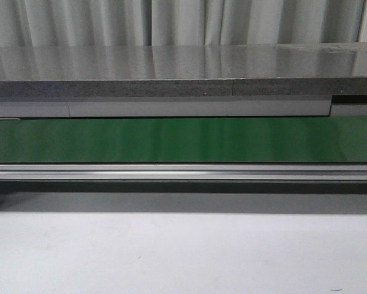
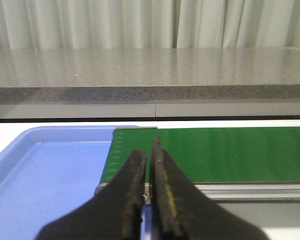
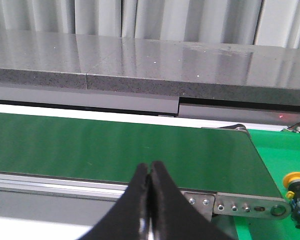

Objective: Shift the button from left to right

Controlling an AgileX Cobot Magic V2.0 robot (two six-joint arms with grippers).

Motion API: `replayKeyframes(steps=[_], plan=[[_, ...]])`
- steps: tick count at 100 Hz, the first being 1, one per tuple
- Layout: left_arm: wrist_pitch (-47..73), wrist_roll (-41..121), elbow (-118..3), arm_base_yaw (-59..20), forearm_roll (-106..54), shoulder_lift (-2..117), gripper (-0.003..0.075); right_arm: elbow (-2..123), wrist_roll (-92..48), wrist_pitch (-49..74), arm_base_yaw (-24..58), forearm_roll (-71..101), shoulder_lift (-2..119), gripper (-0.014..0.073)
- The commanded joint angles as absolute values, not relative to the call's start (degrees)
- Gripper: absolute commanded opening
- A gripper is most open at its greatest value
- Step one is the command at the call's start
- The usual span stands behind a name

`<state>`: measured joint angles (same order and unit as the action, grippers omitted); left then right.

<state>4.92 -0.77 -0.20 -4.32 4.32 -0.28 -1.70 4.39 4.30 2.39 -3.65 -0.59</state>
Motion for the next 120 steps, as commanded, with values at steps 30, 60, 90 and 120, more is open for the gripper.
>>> replayKeyframes(steps=[30, 60, 90, 120], plan=[[-3.0, -1.5, 1.2, -4.8, 4.3, -2.3, 0.0005, -1.7, 4.4, -0.5, 2.5, -4.2, -1.4, -0.0067], [-4.3, -1.5, 2.2, -4.8, 4.3, -2.3, 0.0005, -1.7, 4.4, -0.5, 2.5, -4.2, -1.4, -0.0067], [-4.3, -1.5, 2.2, -4.8, 4.3, -2.3, 0.0005, -1.7, 4.4, -0.5, 2.5, -4.2, -1.4, -0.0067], [-4.3, -1.5, 2.2, -4.8, 4.3, -2.3, 0.0005, -1.7, 4.4, -0.5, 2.5, -4.2, -1.4, -0.0067]])
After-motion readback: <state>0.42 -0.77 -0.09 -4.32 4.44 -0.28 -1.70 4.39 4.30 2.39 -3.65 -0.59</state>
